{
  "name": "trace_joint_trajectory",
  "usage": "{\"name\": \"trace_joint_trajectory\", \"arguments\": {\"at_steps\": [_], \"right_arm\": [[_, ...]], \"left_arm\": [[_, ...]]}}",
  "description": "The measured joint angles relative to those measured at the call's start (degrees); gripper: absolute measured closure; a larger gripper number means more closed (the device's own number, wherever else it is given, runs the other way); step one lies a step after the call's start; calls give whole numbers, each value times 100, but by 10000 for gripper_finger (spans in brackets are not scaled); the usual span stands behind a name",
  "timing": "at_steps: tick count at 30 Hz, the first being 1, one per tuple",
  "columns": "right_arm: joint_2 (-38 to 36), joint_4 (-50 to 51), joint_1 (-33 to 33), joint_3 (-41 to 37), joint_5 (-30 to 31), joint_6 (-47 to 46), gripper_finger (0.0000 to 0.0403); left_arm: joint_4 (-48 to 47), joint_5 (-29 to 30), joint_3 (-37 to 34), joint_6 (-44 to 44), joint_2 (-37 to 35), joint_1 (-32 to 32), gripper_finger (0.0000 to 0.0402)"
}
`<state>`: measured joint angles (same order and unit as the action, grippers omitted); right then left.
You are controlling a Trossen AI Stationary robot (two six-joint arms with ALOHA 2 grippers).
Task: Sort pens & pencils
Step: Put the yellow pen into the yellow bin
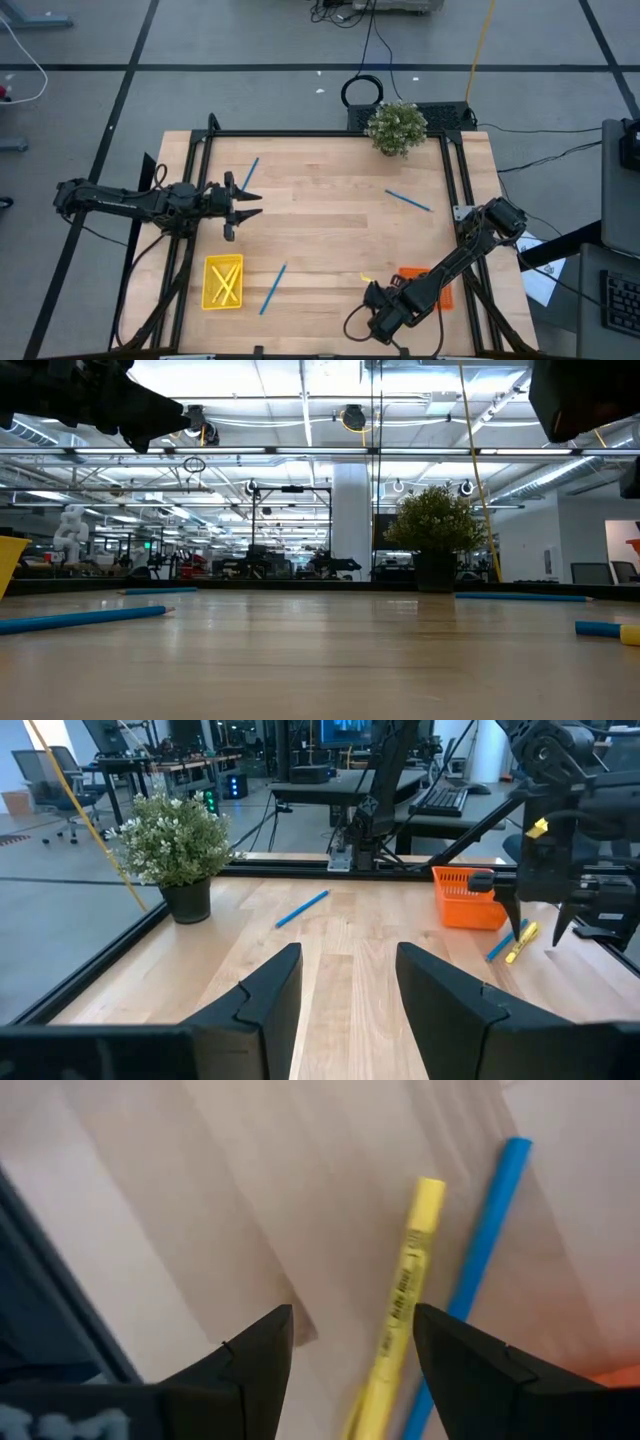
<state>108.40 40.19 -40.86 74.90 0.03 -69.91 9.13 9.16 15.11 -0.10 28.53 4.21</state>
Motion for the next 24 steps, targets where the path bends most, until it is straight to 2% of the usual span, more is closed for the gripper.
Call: {"name": "trace_joint_trajectory", "arguments": {"at_steps": [24], "right_arm": [[-2,38,-85,-66,-168,-138,204]], "left_arm": [[-12,-1,0,-20,0,0,231]]}}
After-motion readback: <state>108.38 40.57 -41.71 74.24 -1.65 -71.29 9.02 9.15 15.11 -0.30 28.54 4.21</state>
